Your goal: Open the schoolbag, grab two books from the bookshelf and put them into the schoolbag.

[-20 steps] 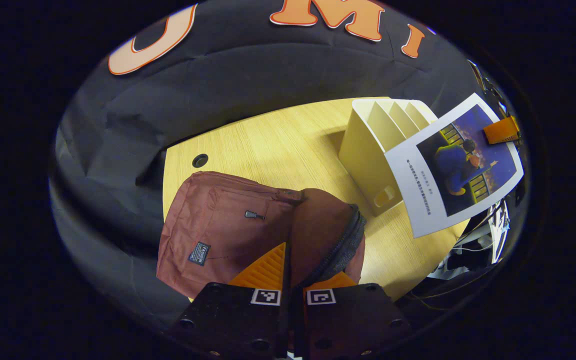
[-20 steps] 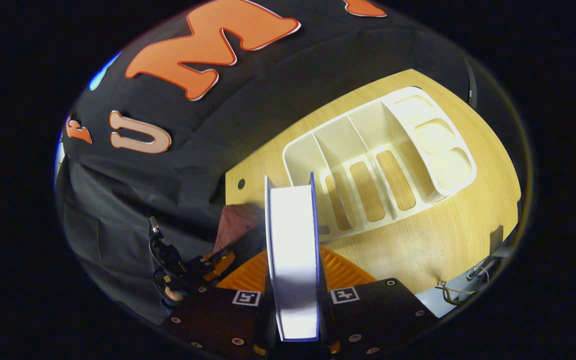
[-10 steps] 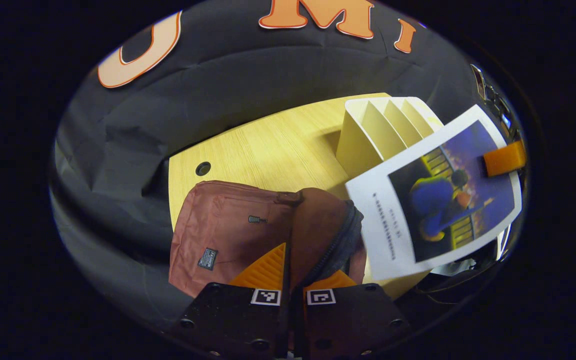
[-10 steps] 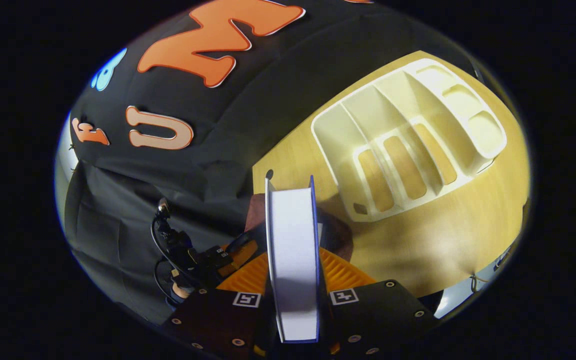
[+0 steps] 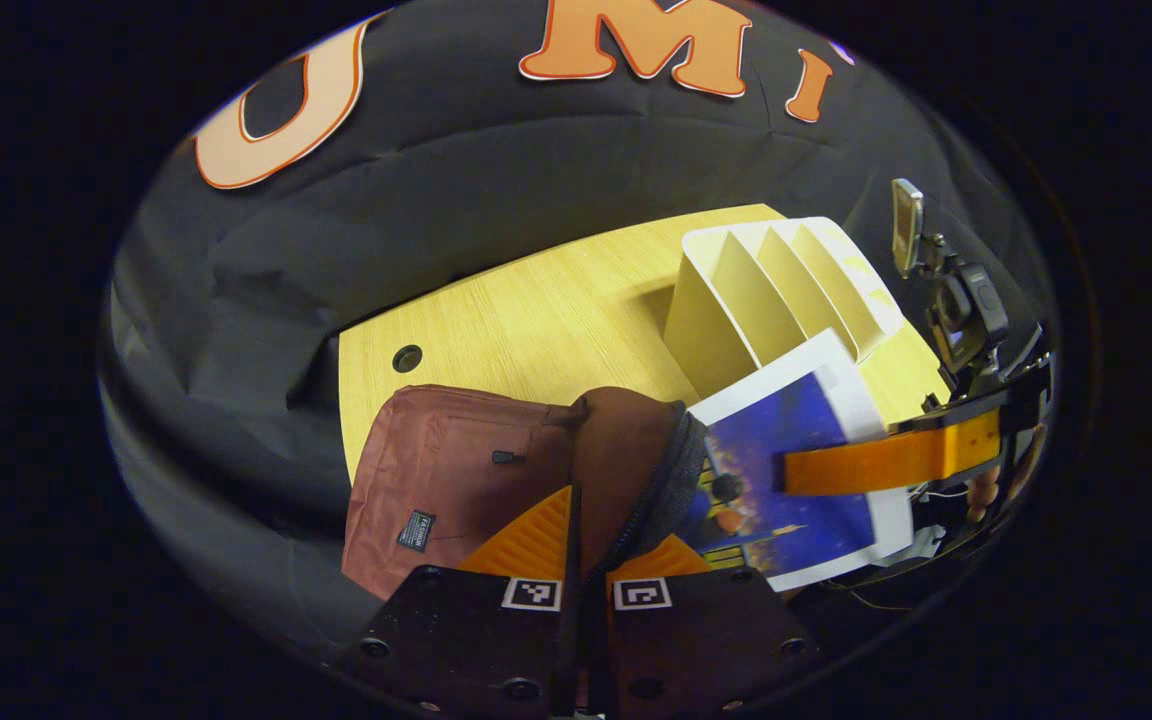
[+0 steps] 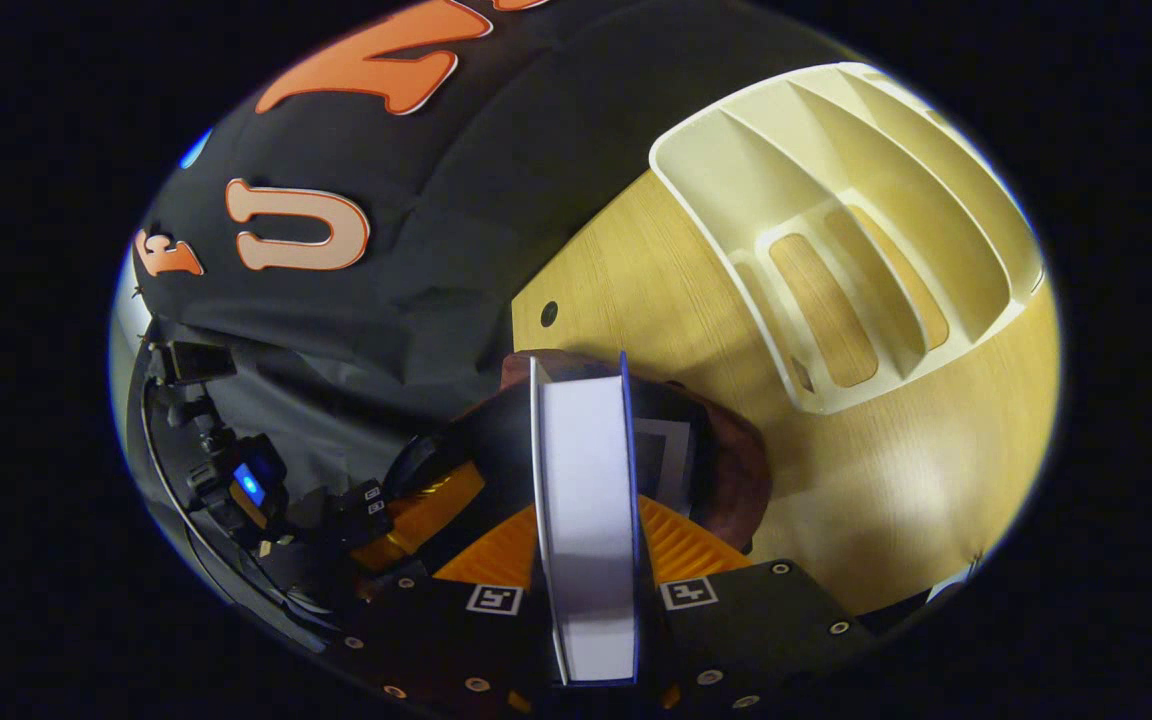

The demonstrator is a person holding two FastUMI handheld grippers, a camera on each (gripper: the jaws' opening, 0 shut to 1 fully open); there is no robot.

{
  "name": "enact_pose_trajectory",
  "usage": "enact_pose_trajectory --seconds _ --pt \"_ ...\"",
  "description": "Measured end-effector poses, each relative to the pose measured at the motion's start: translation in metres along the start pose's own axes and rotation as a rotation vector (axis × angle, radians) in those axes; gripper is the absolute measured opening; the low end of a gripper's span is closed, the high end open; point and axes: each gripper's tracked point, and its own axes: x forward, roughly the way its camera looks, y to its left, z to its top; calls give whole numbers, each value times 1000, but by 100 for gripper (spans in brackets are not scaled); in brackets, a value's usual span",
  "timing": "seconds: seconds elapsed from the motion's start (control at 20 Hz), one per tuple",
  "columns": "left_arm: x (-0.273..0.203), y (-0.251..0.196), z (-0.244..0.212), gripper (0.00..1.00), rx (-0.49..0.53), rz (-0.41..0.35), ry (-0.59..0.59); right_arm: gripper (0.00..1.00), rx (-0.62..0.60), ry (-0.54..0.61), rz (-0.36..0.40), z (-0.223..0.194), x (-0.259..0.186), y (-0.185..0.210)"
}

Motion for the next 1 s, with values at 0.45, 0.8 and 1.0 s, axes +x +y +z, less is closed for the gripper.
enact_pose_trajectory --seconds 0.45,0.8,1.0 --pt "-1 -22 5 5 35 -53 -54 35 76 -12 69 -16 59 5" --pt "-6 -27 8 5 51 -70 -58 35 115 -84 98 -17 98 7" --pt "-7 -29 12 5 66 -68 -68 35 87 -107 123 -16 123 14"
